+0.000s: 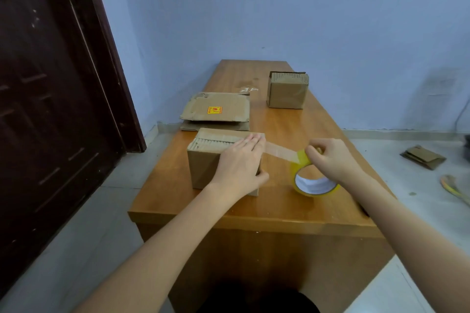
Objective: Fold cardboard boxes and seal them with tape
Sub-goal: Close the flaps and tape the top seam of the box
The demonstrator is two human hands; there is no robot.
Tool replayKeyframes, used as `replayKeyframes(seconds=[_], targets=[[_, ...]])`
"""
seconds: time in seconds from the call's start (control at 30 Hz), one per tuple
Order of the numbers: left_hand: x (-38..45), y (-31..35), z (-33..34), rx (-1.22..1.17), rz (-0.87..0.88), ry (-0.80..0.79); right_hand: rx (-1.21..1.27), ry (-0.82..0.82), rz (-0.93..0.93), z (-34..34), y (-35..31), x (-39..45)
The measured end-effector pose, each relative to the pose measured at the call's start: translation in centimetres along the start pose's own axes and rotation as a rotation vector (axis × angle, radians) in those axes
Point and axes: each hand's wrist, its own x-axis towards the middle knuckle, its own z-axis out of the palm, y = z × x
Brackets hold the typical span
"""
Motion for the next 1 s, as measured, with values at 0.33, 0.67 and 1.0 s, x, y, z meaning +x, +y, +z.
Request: replayKeyframes(seconds=[0.33,0.67,1.0], targets=[[0.3,0.5,0.0,0.090,-0.048,-0.103,-0.645,-0.310,0.095,0.1,-2.2,1.0],[0.1,-0.9,-1.4,0.130,0.008,-0.121,-0.717,-0.374,0.018,1.5,-5.3,2.2],[-0.2,-1.5,-1.2,0.114,-0.026,-0.200,-0.150,-0.192,0.094,3.7,-7.4,1.5]])
